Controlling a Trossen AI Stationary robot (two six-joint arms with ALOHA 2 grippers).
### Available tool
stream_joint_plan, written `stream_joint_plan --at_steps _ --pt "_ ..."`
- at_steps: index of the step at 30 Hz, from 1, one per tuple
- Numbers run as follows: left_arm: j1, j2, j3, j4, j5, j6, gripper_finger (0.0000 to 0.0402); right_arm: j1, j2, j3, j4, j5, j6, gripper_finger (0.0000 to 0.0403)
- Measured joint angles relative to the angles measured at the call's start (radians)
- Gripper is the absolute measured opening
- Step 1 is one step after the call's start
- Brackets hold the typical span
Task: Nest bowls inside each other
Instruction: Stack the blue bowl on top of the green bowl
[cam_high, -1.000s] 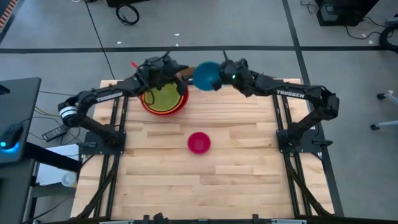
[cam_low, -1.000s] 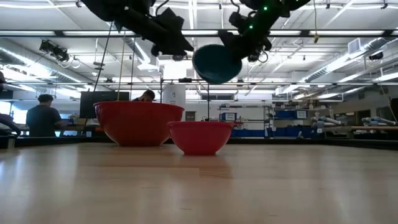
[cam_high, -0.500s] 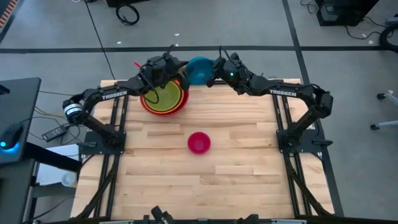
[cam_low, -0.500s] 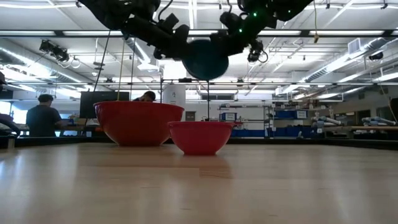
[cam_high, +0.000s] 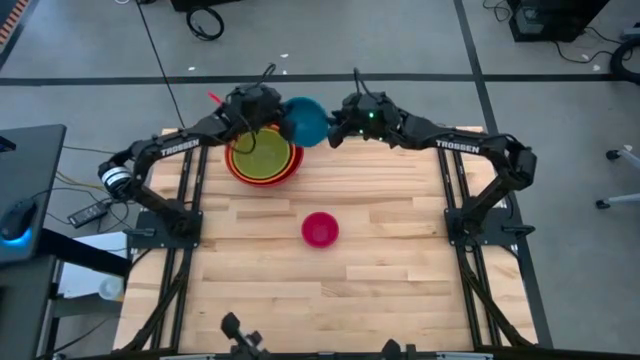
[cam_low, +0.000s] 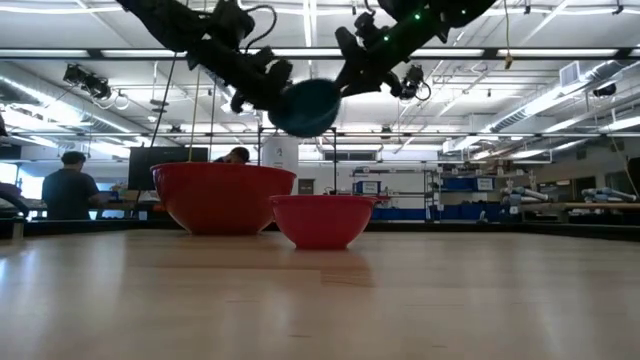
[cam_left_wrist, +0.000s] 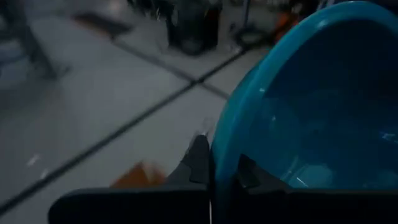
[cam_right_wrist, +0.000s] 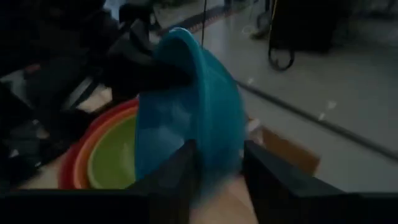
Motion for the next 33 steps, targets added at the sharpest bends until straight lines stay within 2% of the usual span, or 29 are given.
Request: stream_joint_plan --at_steps 4,7,9,13,18,21,25,28,33 --pt "0.102 -0.013 -0.003 -0.177 0.067 -0.023 0.0011 -0.024 -0.005 0.02 -0.006 -0.054 0.063 0.0191" --pt "0.167 -0.02 0.001 -0.303 0.121 -0.031 0.0011 -0.041 -0.005 0.026 -0.038 -0.059 0.086 0.0214" --pt "0.211 -0.012 -0.003 -0.412 0.15 -0.029 0.0011 -0.055 -0.005 0.025 -0.065 -0.066 0.115 0.022" --pt "0.261 0.033 -0.002 -0.509 0.186 -0.001 0.0011 -0.077 -0.004 0.025 -0.121 -0.065 0.125 0.022" --pt "0.268 0.098 -0.002 -0.658 0.195 0.025 0.0012 -0.096 -0.004 0.025 -0.172 -0.067 0.123 0.022" --pt "0.269 0.12 -0.002 -0.681 0.194 0.025 0.0017 -0.107 -0.004 0.025 -0.195 -0.089 0.133 0.022" --pt "0.268 0.119 -0.002 -0.669 0.184 0.025 0.0043 -0.112 -0.003 0.025 -0.255 -0.15 0.159 0.022" --pt "0.27 0.111 0.001 -0.68 0.13 0.027 0.0077 -0.111 0.002 0.025 -0.328 -0.211 0.153 0.0221" --pt "0.284 0.111 0.072 -0.767 0.099 0.044 0.0133 -0.112 0.056 0.025 -0.428 -0.321 0.183 0.0219"
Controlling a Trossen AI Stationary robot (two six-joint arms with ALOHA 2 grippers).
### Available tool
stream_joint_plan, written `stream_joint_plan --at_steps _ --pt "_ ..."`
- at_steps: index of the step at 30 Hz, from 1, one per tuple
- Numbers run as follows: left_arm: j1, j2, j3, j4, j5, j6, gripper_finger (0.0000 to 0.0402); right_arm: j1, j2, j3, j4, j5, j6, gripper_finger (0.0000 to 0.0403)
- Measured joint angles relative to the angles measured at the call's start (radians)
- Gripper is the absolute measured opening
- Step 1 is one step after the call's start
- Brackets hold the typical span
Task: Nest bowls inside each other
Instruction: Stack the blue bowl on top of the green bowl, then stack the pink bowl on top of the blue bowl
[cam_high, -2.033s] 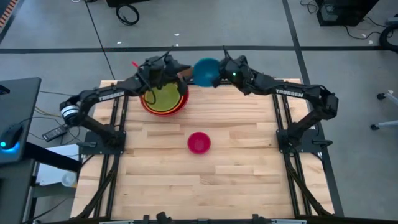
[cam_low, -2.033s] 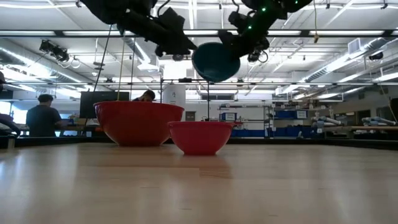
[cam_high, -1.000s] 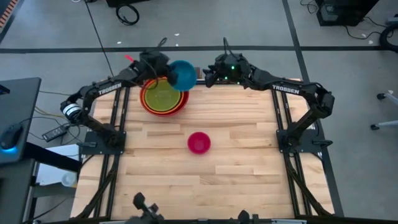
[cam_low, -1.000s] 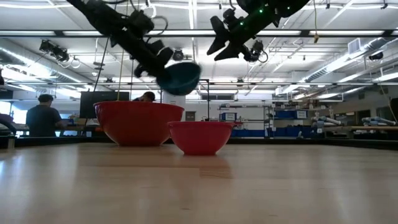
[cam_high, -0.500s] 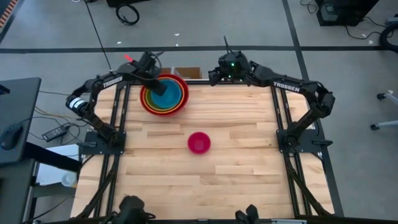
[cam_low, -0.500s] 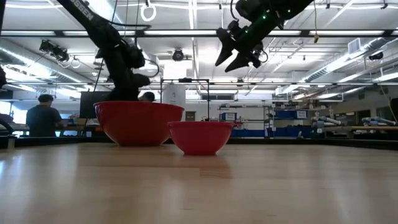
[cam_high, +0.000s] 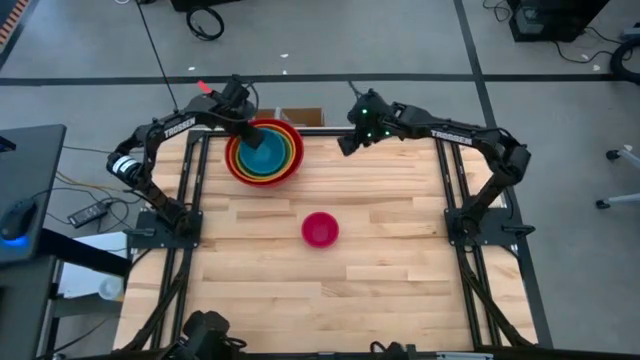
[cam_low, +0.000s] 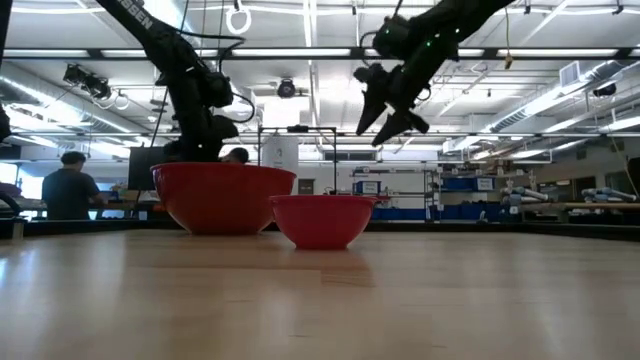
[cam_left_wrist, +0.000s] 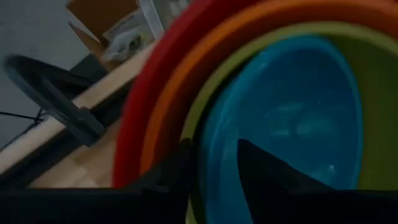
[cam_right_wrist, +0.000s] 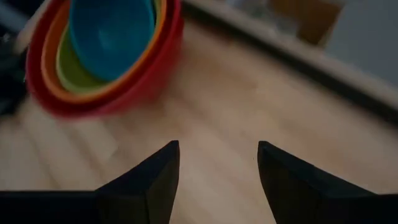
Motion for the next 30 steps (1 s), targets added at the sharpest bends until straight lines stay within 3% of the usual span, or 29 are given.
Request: stream_joint_plan --at_steps 5,8,15,23,30 --pt "-0.015 0.0 0.08 -0.076 -0.001 -0.003 0.0164 0.012 0.079 0.0 0.0 -0.201 0.018 0.0218" --pt "-0.04 -0.002 0.079 -0.087 -0.004 -0.025 0.0169 0.037 0.115 -0.001 -0.008 -0.247 0.003 0.0218" --pt "-0.088 0.0 -0.062 -0.054 -0.041 -0.18 0.0156 0.103 0.114 -0.001 -0.088 -0.243 -0.008 0.0218" --pt "-0.171 -0.092 0.034 -0.078 -0.042 -0.299 0.0155 0.184 0.066 -0.001 -0.116 -0.208 0.001 0.0218" --pt "-0.341 -0.194 0.074 -0.074 -0.041 -0.371 0.0155 0.289 0.114 -0.002 -0.118 -0.161 -0.015 0.0218"
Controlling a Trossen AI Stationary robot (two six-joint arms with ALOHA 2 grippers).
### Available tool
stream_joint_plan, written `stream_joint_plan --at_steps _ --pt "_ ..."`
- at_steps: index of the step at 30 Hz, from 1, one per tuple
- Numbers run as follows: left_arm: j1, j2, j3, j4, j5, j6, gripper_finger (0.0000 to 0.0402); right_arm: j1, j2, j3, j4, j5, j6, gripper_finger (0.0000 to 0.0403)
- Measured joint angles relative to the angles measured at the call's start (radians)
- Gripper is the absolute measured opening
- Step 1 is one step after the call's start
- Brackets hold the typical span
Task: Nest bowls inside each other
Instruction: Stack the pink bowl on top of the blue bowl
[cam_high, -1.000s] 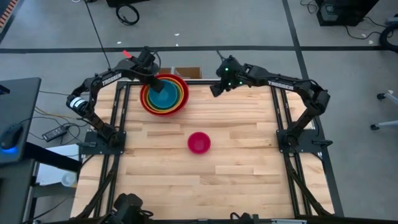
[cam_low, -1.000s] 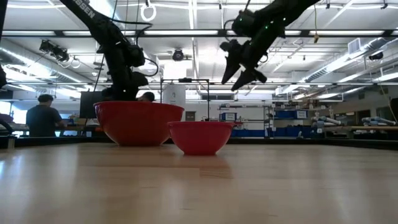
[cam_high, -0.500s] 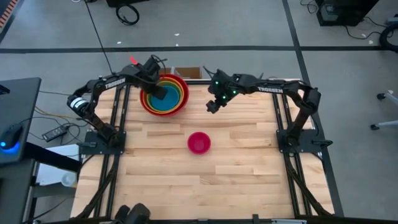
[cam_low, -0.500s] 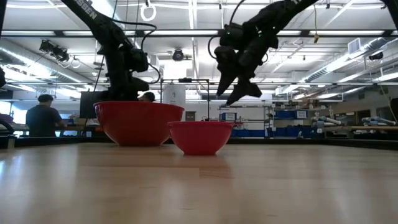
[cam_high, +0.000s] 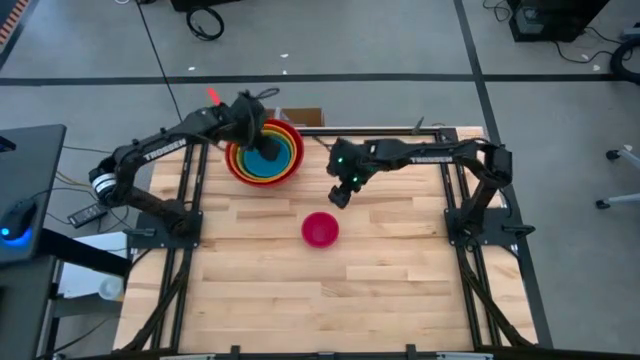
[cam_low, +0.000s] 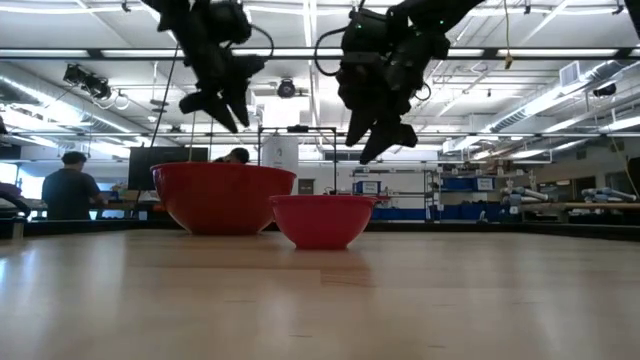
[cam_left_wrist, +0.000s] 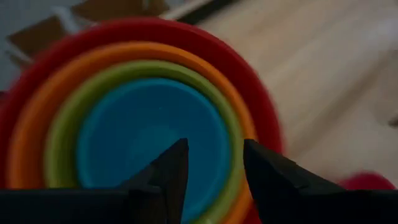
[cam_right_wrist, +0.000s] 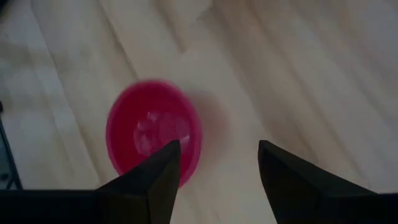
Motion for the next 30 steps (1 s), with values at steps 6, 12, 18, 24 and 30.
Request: stream_joint_plan --at_steps 6,12,18,24,30 --pt "-0.205 -0.021 -0.006 -0.014 -0.015 -0.108 0.0155 0.078 0.088 0.0 0.056 0.035 0.008 0.0218" --pt "-0.367 -0.021 -0.006 -0.017 -0.1 -0.235 0.0155 0.125 0.181 0.0 0.074 0.089 0.045 0.0211" --pt "-0.475 -0.021 -0.006 -0.076 -0.16 -0.359 0.0155 0.17 0.223 0.0 0.086 0.103 0.055 0.016" --pt "-0.549 -0.021 -0.007 -0.172 -0.221 -0.458 0.0155 0.191 0.228 0.0 0.124 0.112 0.038 0.003" --pt "-0.6 -0.021 -0.007 -0.172 -0.297 -0.499 0.0156 0.191 0.204 0.001 0.135 0.127 0.042 0.0031"
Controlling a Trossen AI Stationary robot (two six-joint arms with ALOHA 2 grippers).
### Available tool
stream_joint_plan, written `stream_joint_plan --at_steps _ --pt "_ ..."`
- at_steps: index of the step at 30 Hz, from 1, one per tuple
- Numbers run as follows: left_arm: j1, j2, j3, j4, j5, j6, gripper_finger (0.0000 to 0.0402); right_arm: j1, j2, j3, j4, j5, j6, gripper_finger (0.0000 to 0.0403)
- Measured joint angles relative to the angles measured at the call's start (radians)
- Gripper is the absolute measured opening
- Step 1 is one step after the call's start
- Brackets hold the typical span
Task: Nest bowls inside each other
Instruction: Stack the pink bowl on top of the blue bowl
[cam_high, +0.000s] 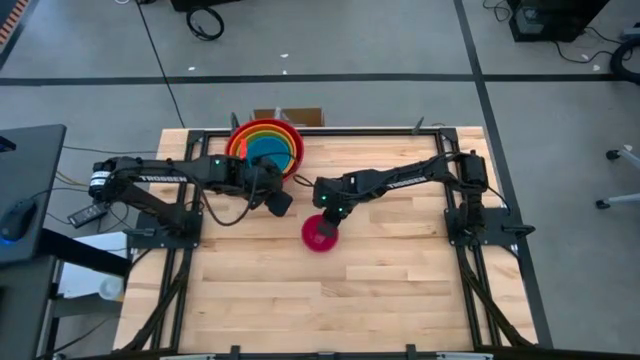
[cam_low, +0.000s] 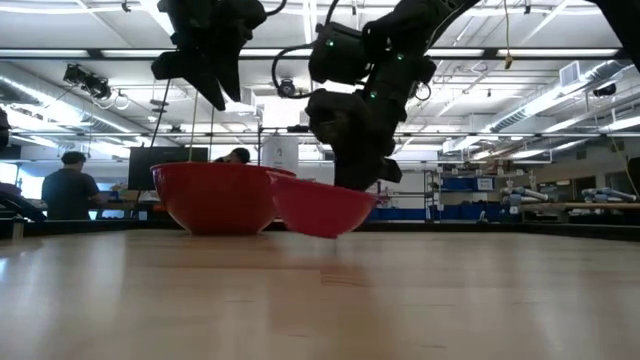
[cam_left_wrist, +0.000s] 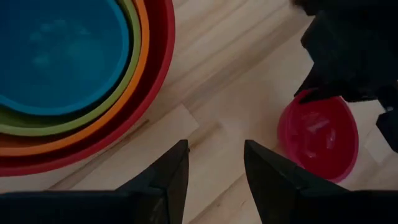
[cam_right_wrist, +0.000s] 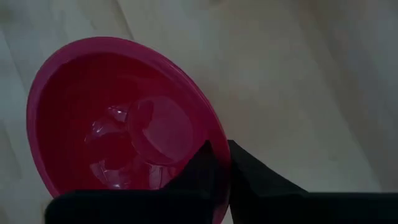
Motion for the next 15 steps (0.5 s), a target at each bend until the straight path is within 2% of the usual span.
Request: stream_joint_plan --at_steps 9,15 --pt "0.001 0.0 0.0 0.007 -0.002 -0.016 0.0156 -0.005 -0.106 0.001 -0.007 0.136 -0.005 0.0021" --pt "0.001 0.001 0.0 0.127 -0.044 0.012 0.0156 -0.02 -0.171 0.001 -0.008 0.298 -0.009 0.0023"
